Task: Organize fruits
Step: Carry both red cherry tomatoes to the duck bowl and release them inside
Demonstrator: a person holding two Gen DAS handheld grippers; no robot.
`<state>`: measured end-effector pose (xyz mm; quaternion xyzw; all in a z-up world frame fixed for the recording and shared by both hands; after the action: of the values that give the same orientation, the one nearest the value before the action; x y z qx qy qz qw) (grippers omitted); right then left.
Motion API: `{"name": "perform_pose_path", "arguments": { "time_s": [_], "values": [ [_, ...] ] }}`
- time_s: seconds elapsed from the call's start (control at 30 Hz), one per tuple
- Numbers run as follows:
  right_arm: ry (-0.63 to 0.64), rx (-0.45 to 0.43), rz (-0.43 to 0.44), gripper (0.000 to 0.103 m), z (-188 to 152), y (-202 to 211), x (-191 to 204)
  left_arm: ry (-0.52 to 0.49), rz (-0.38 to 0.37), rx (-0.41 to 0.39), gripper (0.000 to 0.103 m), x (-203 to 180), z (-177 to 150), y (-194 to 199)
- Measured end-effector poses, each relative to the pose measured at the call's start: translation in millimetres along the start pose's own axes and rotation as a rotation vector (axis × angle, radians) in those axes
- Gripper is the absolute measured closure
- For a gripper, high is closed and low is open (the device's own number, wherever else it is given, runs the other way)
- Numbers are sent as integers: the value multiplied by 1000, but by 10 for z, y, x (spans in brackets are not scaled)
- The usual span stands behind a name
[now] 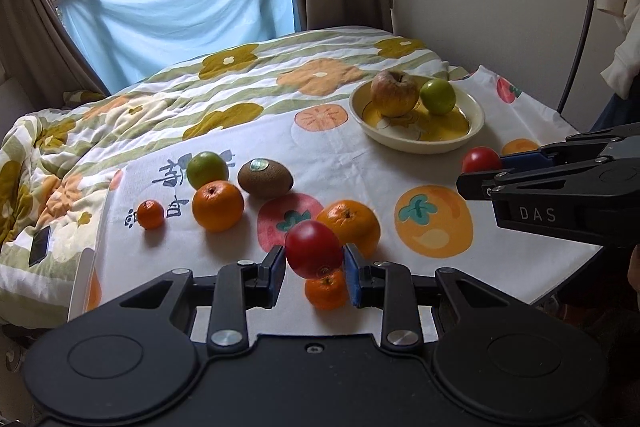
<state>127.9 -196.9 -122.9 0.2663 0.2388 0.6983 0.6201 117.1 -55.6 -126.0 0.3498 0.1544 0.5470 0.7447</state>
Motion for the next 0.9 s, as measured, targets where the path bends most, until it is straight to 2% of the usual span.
{"name": "perform_pose_path", "arguments": {
  "time_s": [0.2,0.4,0.67,0.9],
  "values": [
    [10,-4,-3,57,214,111,-404,-7,-7,-24,68,-267,324,23],
    [22,-10,-5,57,403,73,-832,-3,-3,-25,68,-526,616,-117],
    [49,2,10,57,642,-188,-1383,13,6,-18,68,-900,1016,-499],
    [77,21,33,57,779,-567,-1775,29,19,15,68,-1163,1212,-965]
  ]
}}
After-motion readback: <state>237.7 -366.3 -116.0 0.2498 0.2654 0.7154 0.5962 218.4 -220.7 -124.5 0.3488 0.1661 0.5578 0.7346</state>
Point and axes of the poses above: each gripper's, at about its wrist camera, not at the fingertips, and y roughly against the way its jaws point, x to its left, z to its top, the point moved 9 cm from there along -y, roughly the way its jaws point, and after that the axes turned 2 degrees about -y, right-handed, at the moved point
